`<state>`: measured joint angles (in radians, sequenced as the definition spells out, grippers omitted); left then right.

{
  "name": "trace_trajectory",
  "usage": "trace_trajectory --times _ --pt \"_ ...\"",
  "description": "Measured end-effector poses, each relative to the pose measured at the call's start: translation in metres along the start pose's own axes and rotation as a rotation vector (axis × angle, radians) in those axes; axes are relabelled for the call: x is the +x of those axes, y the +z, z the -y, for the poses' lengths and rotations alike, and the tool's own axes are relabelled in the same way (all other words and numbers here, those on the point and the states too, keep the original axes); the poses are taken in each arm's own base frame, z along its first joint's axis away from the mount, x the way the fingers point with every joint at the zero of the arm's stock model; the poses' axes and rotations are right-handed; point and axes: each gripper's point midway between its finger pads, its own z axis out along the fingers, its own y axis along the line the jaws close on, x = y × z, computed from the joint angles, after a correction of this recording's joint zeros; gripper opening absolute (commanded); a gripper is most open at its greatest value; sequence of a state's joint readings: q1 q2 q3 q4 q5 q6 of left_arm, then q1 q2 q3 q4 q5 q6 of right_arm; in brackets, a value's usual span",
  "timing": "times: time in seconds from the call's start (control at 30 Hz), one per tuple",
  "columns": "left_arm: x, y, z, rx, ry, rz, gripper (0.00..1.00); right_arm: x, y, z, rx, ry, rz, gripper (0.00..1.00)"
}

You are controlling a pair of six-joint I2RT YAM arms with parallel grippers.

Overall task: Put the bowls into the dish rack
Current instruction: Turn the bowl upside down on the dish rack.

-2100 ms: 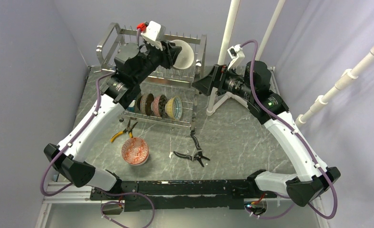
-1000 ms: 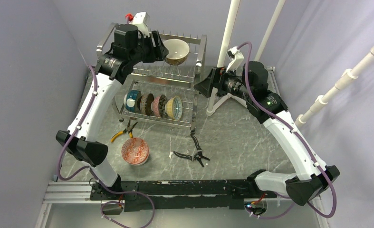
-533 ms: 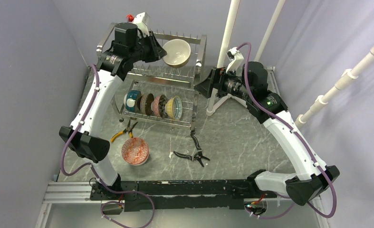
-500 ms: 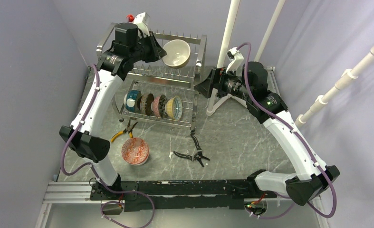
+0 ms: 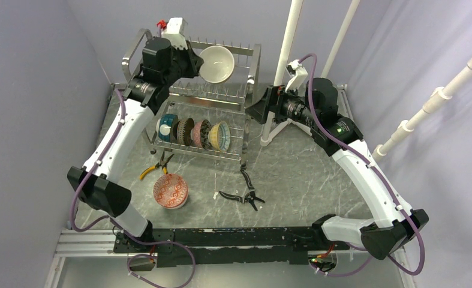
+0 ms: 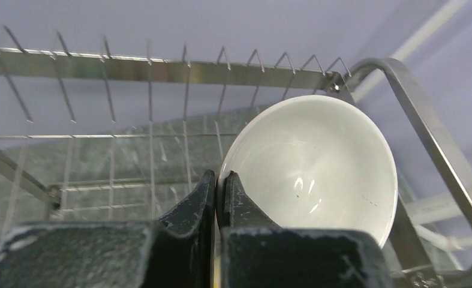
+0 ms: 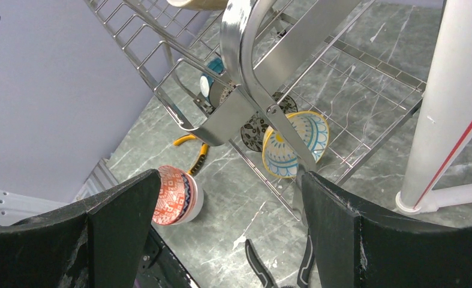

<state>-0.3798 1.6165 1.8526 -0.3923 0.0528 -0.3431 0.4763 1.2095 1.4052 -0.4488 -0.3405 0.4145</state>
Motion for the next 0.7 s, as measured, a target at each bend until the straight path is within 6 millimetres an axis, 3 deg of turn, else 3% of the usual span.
trace_trajectory --times 0.27,0.57,0.7 --pt "-0.025 0.002 -0.003 -0.056 0.281 0.16 0.03 0.0 0.0 0.0 0.0 -0.001 0.0 0.91" --pt "-0.017 0.006 0.064 -0.04 0.687 0.303 0.03 0.0 0.0 0.001 0.003 -0.002 0.002 0.91" --pt "-0.016 0.003 0.071 -0.076 0.821 0.348 0.03 0.0 -0.001 0.003 0.014 -0.004 0.006 0.91"
